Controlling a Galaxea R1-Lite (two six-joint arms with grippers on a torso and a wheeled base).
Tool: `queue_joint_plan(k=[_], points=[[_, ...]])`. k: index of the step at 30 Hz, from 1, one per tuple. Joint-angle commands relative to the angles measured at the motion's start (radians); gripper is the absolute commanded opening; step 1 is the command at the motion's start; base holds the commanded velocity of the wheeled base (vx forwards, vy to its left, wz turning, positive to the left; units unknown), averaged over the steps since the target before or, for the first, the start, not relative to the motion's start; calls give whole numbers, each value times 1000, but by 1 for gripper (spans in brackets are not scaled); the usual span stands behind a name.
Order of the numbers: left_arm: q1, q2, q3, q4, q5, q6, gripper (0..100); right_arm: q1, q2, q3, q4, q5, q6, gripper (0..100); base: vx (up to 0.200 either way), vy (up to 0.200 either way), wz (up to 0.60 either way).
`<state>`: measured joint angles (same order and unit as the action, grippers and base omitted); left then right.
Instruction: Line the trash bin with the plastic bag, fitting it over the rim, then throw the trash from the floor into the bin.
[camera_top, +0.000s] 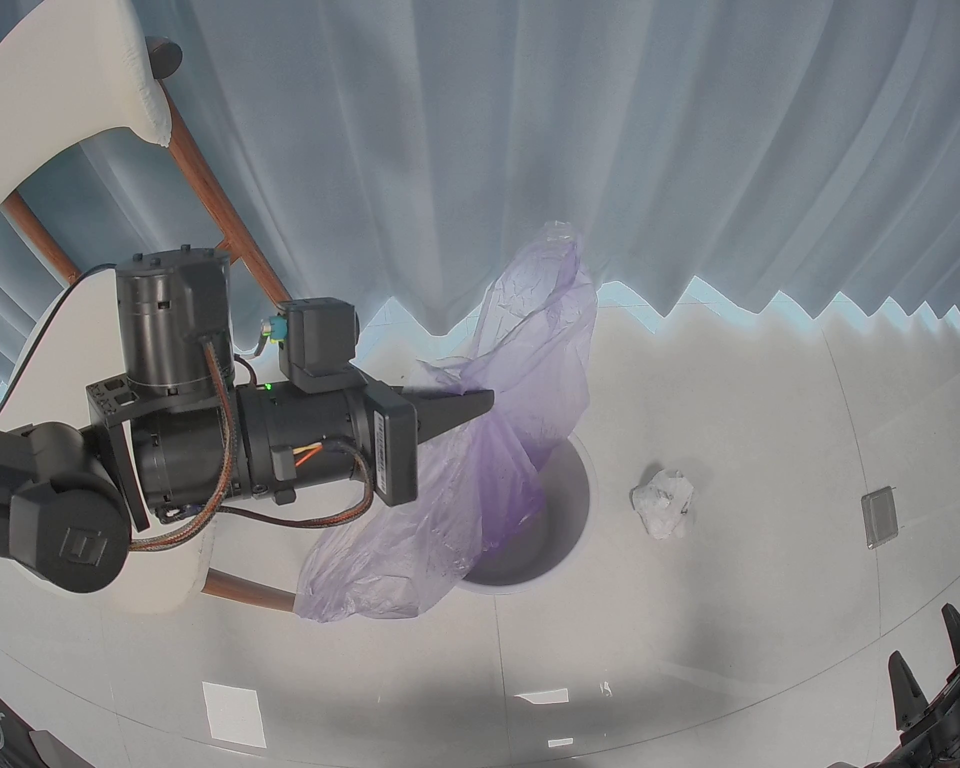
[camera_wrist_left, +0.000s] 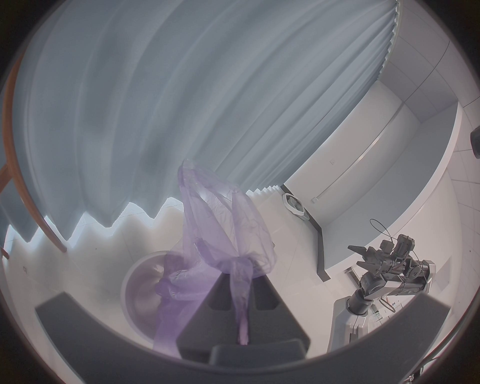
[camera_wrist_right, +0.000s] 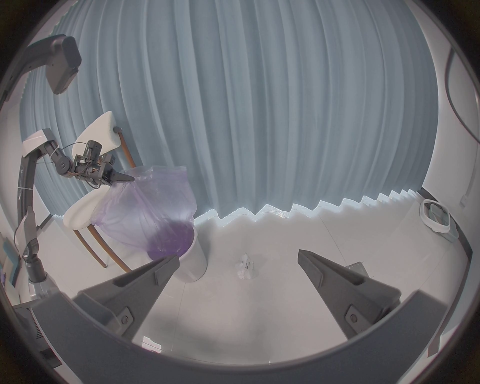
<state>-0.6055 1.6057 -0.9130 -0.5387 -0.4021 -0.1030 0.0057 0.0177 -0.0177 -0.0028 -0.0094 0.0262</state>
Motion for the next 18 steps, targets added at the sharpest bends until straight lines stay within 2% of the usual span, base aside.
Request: queue_joint_plan(k=[1, 18], points=[[1, 14, 0, -1, 0, 0, 0, 0, -18, 18, 0, 0, 0, 100, 0, 0, 0], [3, 77, 17, -93, 12, -1, 0, 0, -18, 18, -2, -1, 0, 100, 0, 0, 0]])
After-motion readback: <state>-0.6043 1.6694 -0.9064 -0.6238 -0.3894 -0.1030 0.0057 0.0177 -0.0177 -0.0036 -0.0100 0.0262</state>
